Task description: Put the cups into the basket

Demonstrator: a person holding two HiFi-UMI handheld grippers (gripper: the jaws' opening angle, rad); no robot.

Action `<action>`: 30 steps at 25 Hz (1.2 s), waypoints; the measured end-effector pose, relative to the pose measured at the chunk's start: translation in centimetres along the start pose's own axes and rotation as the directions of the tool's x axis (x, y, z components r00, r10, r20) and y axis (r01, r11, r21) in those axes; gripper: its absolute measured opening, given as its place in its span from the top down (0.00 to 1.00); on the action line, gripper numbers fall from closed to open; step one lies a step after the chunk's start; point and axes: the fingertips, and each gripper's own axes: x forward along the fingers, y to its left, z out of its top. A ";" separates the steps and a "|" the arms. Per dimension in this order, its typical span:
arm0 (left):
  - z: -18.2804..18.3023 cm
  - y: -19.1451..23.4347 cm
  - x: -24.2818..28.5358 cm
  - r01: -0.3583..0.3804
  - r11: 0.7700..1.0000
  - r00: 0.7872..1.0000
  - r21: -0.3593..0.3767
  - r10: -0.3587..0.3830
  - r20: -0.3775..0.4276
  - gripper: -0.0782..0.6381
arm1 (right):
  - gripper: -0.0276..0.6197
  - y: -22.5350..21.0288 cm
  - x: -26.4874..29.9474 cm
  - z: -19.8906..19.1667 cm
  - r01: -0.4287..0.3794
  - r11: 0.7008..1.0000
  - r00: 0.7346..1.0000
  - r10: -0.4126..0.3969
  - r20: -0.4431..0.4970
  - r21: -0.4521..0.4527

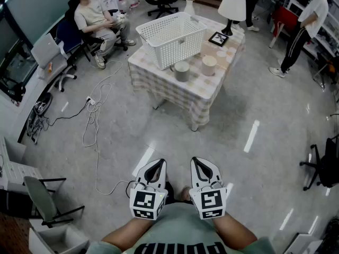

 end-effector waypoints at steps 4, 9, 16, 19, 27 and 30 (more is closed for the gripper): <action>0.0 0.4 0.4 0.002 1.000 1.000 -0.002 -0.002 -0.003 0.88 | 0.94 -0.1 0.5 0.1 0.003 1.000 1.000 -0.003 0.000 0.003; 0.3 1.3 0.7 0.003 1.000 1.000 -0.003 -0.003 0.001 0.88 | 0.94 0.1 1.3 0.4 0.009 1.000 1.000 -0.009 -0.003 0.000; 0.9 2.9 1.9 0.015 1.000 1.000 -0.006 -0.015 0.005 0.88 | 0.94 -0.1 3.1 1.2 0.010 1.000 1.000 -0.010 0.003 0.023; 1.6 3.8 2.7 0.028 1.000 1.000 -0.001 -0.028 0.011 0.88 | 0.94 -0.5 4.2 1.9 0.022 1.000 1.000 -0.022 0.003 0.015; 4.7 6.7 5.2 0.075 0.997 0.997 0.027 -0.076 0.024 0.88 | 0.94 -1.3 7.2 5.3 0.069 0.997 0.997 -0.070 0.037 0.032; 6.0 7.9 6.2 0.092 0.995 0.995 0.034 -0.093 0.036 0.88 | 0.94 -1.6 8.4 6.6 0.087 0.996 0.995 -0.088 0.044 0.029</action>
